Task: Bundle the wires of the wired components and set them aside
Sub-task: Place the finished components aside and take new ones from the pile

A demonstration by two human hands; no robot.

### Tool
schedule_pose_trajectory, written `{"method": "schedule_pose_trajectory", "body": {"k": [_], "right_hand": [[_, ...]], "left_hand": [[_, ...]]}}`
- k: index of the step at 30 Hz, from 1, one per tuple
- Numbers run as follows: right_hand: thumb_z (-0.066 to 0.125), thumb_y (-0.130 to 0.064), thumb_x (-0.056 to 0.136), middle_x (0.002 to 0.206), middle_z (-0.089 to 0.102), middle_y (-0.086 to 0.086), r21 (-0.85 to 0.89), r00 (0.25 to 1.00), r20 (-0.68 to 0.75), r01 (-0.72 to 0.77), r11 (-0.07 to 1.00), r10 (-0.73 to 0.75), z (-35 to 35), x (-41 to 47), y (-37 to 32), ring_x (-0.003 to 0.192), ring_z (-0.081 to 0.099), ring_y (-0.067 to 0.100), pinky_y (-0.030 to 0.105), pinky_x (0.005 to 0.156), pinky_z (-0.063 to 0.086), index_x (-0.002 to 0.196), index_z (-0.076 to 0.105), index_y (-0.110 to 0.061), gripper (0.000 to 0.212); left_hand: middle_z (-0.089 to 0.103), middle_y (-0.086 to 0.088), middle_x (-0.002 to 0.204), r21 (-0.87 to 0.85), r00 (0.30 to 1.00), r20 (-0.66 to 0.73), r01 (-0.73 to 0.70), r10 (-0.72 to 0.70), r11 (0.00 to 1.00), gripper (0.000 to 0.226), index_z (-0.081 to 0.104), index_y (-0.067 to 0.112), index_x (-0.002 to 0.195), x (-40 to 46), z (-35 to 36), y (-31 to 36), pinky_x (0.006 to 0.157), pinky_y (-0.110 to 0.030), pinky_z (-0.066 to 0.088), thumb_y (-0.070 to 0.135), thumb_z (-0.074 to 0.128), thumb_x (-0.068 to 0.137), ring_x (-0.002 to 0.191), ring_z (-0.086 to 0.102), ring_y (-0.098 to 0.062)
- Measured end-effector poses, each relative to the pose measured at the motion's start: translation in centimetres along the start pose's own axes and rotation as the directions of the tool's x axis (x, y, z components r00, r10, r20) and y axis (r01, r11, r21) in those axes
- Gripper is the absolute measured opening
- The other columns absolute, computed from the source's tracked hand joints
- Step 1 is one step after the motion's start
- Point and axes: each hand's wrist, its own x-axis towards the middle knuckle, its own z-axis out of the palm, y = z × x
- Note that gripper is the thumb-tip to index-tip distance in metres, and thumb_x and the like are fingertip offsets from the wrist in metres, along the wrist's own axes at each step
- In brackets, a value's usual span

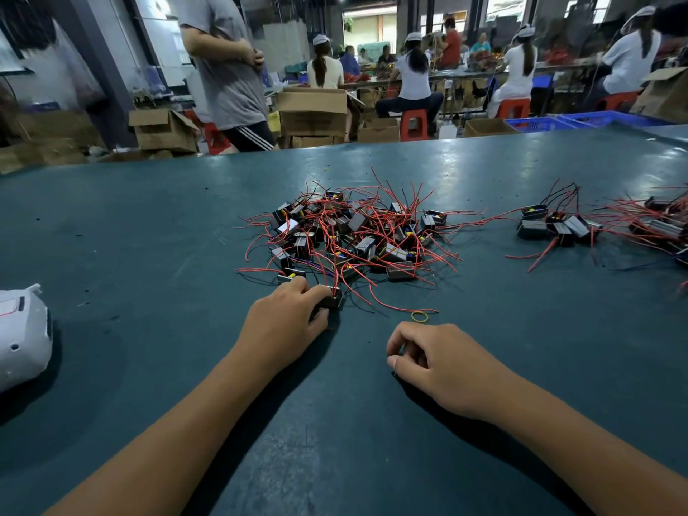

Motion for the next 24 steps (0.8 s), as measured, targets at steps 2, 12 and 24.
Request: {"method": "schedule_pose_trajectory", "body": {"k": [2, 12, 24], "right_hand": [[0.059, -0.034, 0.092, 0.071, 0.064, -0.007, 0.002, 1.0, 0.001, -0.001, 1.0, 0.001, 0.03, -0.03, -0.13, 0.062, 0.053, 0.003, 0.019, 0.057, 0.039, 0.088, 0.06, -0.029, 0.007], [0.059, -0.034, 0.093, 0.071, 0.064, -0.005, -0.022, 1.0, 0.0, 0.0, 1.0, 0.0, 0.21, -0.06, -0.38, 0.062, 0.052, 0.003, 0.019, 0.057, 0.038, 0.089, 0.059, -0.028, 0.007], [0.059, -0.035, 0.093, 0.069, 0.063, -0.005, -0.021, 1.0, 0.001, 0.007, 1.0, -0.007, 0.1, -0.02, -0.16, 0.061, 0.052, 0.004, 0.021, 0.058, 0.039, 0.088, 0.059, -0.028, 0.008]], "left_hand": [[0.056, 0.005, 0.11, -0.004, 0.998, 0.035, 0.053, -0.052, 0.999, 0.033, 0.054, 0.037, 0.131, -0.1, -0.02, 0.06, 0.074, -0.035, 0.052, 0.042, 0.048, 0.099, 0.104, 0.056, -0.018], [0.062, 0.005, 0.115, -0.074, 0.996, 0.002, 0.091, -0.091, 0.993, 0.03, 0.061, 0.026, 0.121, -0.26, -0.08, 0.13, 0.082, -0.037, 0.052, 0.038, 0.061, 0.094, 0.111, 0.054, -0.019], [0.056, 0.001, 0.101, -0.313, 0.963, -0.247, 0.029, -0.11, 0.949, 0.024, 0.059, 0.014, 0.1, 0.1, -0.62, -0.25, 0.073, -0.038, 0.053, 0.03, 0.074, 0.088, 0.079, 0.059, -0.021]]}}
